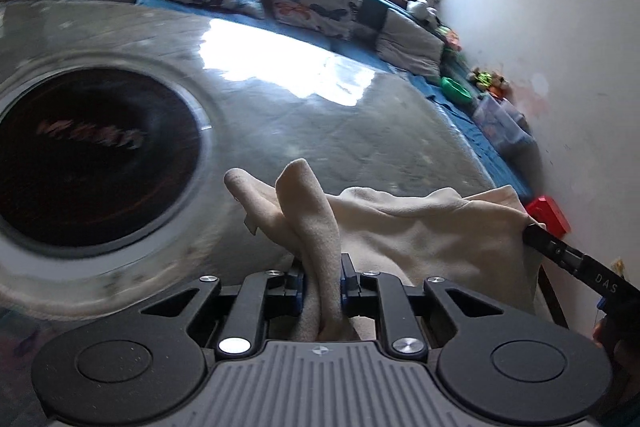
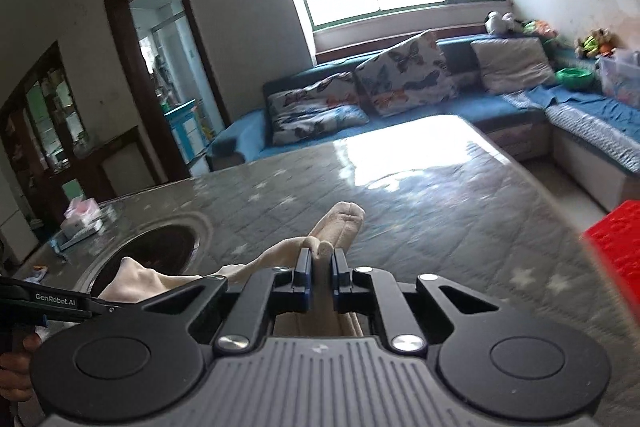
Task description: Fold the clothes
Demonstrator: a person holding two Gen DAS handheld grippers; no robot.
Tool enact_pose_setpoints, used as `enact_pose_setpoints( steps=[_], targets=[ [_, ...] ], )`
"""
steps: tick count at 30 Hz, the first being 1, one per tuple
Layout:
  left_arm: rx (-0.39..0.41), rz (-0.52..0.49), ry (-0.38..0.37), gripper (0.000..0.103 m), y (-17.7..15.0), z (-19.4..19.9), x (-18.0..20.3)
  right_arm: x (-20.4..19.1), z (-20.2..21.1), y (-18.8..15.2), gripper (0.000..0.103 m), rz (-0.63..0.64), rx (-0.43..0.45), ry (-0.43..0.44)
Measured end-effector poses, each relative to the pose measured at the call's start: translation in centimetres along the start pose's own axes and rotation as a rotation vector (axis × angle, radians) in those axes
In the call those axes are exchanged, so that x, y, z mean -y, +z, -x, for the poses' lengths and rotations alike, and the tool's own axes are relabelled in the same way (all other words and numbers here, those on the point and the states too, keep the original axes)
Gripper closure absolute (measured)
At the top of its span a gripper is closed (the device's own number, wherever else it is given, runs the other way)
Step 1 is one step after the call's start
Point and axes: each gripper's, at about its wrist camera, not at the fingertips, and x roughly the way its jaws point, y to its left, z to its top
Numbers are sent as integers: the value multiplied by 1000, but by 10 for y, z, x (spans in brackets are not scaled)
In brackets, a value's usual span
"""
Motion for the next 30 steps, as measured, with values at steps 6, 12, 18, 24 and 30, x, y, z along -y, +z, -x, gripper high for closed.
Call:
enact_pose_setpoints(
  steps=[6,12,18,24,30],
  targets=[
    [-17,-67,-38,86,12,-26,43,31,20,14,95,-10,38,-81],
    [-38,-119,-61,86,20,-52,78,61,30,24,95,-24,57,-150],
    [-53,-163,-62,86,26,-74,107,86,29,33,95,-32,62,-201],
    [-55,-198,-54,86,28,-85,123,101,24,38,95,-44,66,-223],
    [-46,-220,-43,86,29,-92,134,111,23,40,95,-46,73,-234]
  ],
)
